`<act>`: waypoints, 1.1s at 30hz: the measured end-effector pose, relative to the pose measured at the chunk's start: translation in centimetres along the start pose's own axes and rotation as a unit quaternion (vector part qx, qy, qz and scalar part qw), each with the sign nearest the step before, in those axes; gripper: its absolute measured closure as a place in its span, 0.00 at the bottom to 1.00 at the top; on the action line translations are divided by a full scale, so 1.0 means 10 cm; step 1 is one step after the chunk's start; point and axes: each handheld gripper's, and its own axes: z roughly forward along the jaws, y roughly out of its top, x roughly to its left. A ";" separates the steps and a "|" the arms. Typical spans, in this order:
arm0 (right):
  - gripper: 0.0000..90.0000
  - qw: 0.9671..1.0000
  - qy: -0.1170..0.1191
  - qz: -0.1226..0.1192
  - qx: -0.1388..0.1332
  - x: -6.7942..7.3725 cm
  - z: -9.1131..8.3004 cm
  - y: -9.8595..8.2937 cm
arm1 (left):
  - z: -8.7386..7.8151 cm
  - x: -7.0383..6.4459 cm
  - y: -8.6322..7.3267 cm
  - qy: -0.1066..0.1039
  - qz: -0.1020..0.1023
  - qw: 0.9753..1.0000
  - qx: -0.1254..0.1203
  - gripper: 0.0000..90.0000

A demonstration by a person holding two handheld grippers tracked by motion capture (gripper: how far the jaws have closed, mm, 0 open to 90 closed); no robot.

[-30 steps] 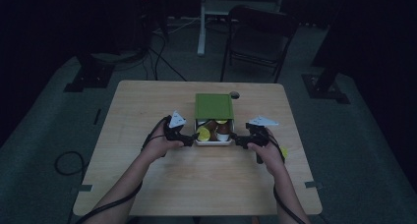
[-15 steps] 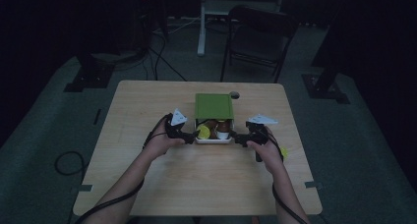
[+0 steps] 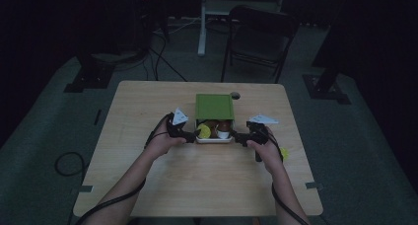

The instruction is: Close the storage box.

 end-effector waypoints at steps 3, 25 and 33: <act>0.13 1.000 -0.003 -0.002 0.001 0.00 0.01 0.01 | 0.00 0.01 0.01 0.003 0.002 1.000 0.001 0.17; 0.14 1.000 0.000 -0.004 -0.015 0.06 -0.10 0.01 | -0.13 -0.12 0.04 -0.010 -0.010 0.999 -0.030 0.17; 0.14 1.000 -0.007 -0.004 -0.017 0.08 -0.17 -0.03 | -0.25 -0.19 -0.07 -0.010 -0.016 0.999 -0.035 0.17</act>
